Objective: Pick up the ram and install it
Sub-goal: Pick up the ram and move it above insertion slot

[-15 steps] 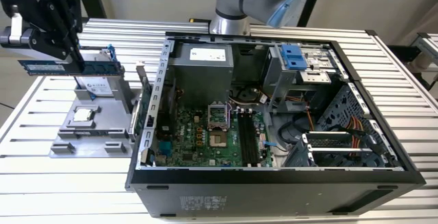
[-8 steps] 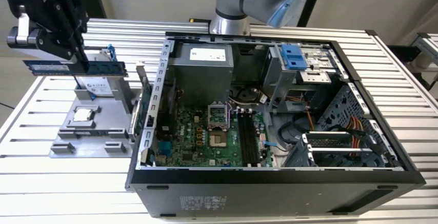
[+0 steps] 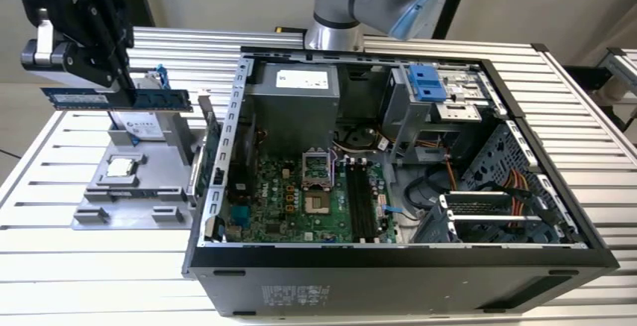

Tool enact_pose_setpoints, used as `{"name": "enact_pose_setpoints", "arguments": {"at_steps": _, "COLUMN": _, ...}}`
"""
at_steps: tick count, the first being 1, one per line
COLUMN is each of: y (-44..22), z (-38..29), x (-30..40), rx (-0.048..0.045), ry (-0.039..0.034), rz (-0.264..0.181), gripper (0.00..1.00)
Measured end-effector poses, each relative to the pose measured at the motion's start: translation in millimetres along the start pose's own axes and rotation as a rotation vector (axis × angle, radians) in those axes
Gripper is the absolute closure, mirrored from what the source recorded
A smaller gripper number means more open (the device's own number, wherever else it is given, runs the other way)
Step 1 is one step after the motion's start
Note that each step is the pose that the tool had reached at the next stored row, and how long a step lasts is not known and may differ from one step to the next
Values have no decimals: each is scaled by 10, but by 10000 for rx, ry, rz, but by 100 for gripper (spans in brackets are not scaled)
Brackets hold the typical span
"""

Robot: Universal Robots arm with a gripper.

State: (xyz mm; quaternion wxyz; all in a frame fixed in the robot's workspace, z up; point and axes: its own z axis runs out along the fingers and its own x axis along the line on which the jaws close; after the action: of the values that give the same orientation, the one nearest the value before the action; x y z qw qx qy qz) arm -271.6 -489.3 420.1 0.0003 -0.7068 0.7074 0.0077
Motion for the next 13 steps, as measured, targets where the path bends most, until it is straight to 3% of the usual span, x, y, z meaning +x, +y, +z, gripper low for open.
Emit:
{"name": "enact_pose_setpoints", "arguments": {"at_steps": 1, "y": -91, "z": -1, "x": 0, "rx": -7, "ry": 0, "rz": 0, "gripper": 100}}
{"name": "enact_pose_setpoints", "arguments": {"at_steps": 7, "y": -188, "z": -2, "x": 0, "rx": -14, "ry": 0, "rz": -1, "gripper": 100}}
{"name": "enact_pose_setpoints", "arguments": {"at_steps": 13, "y": -340, "z": -4, "x": 0, "rx": -35, "ry": 1, "rz": 0, "gripper": 100}}
